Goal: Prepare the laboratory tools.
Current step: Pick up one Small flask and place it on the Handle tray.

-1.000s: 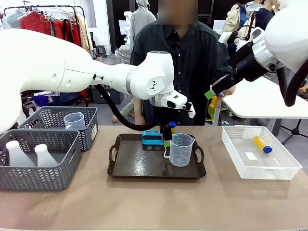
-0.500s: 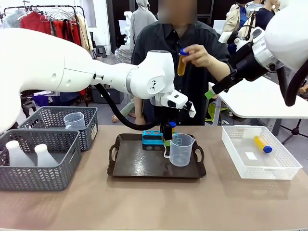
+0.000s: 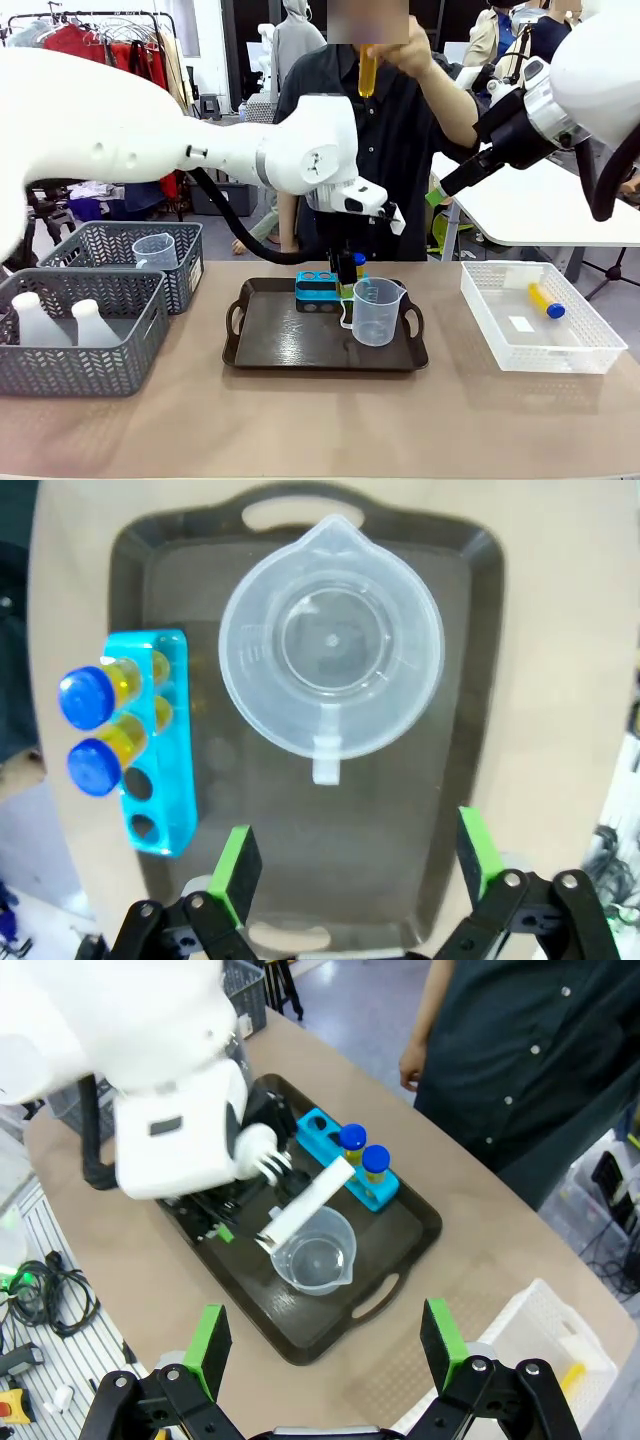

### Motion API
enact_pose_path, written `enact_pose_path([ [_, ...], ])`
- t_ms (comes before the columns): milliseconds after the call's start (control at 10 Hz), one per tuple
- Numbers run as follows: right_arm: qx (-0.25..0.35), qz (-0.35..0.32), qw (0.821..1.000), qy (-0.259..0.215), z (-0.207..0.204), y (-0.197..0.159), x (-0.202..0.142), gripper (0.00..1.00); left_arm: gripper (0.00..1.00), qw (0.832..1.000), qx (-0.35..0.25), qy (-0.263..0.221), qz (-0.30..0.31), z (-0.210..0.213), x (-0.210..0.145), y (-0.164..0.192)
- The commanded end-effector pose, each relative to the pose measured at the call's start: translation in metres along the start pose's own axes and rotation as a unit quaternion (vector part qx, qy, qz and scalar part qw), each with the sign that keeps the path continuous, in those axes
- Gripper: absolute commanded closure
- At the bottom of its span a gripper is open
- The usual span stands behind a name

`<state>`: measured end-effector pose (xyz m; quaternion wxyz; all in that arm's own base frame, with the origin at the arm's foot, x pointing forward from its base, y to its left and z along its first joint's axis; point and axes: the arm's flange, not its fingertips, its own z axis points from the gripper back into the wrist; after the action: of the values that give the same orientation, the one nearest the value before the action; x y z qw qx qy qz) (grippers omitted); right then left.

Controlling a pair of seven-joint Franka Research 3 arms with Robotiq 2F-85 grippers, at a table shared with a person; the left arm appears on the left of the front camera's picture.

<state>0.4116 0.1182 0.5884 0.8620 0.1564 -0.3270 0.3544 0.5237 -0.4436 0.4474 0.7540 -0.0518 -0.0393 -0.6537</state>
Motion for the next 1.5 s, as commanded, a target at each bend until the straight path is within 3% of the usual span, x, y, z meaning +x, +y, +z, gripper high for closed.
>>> enact_pose_path([
  [0,0.005,-0.004,1.0,-0.004,0.0,0.0,0.001,0.0,0.0,1.0,-0.014,-0.019,0.002,0.033,-0.034,-0.015],
  [300,0.005,-0.004,1.0,-0.004,0.0,0.0,0.001,0.0,0.0,0.996,-0.046,-0.068,0.013,0.088,-0.075,-0.017],
  [700,0.005,-0.004,1.0,-0.004,0.0,0.0,0.001,0.0,0.0,0.987,-0.025,-0.155,0.037,0.174,-0.134,-0.024],
  [1400,0.005,-0.004,1.0,-0.004,0.0,0.0,0.001,0.0,0.0,0.974,0.033,-0.217,0.058,0.231,-0.206,-0.036],
])
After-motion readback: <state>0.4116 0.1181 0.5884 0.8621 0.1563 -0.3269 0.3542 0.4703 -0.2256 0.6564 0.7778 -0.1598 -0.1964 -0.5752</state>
